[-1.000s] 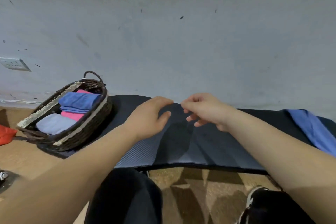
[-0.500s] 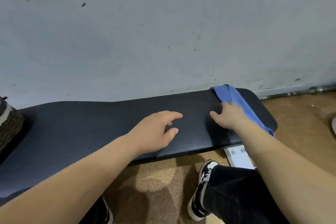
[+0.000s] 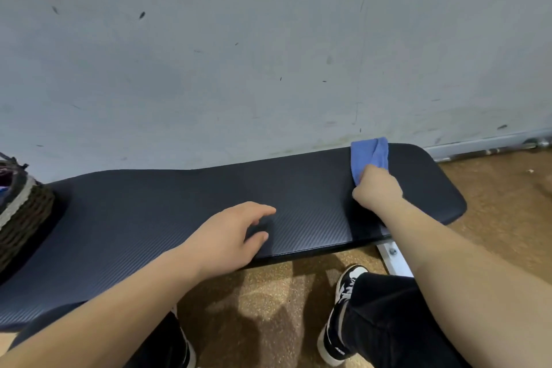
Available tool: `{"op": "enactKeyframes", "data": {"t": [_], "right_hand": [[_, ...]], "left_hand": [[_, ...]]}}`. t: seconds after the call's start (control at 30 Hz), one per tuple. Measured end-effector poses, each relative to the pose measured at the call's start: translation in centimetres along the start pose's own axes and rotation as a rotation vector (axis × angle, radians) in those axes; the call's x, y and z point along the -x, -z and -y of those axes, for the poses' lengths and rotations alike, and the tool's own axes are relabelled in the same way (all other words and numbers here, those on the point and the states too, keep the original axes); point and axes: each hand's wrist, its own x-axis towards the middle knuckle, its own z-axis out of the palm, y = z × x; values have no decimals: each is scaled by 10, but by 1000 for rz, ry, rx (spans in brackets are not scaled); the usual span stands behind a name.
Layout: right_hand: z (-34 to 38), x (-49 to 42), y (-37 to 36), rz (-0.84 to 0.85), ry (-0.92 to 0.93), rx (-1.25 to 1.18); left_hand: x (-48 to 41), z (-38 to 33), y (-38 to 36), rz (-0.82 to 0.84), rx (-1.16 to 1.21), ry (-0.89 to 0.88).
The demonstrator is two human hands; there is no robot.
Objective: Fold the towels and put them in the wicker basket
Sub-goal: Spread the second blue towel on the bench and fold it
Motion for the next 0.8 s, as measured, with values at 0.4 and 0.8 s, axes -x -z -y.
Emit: {"op": "enactKeyframes", "data": {"t": [0.4, 0.8], "right_hand": [[112, 89, 4, 607, 110, -1403], [101, 97, 24, 131, 1030, -538]], "left_hand": [[-19, -23, -19, -224, 345, 370], [4, -17, 51, -399, 561, 252]]}}
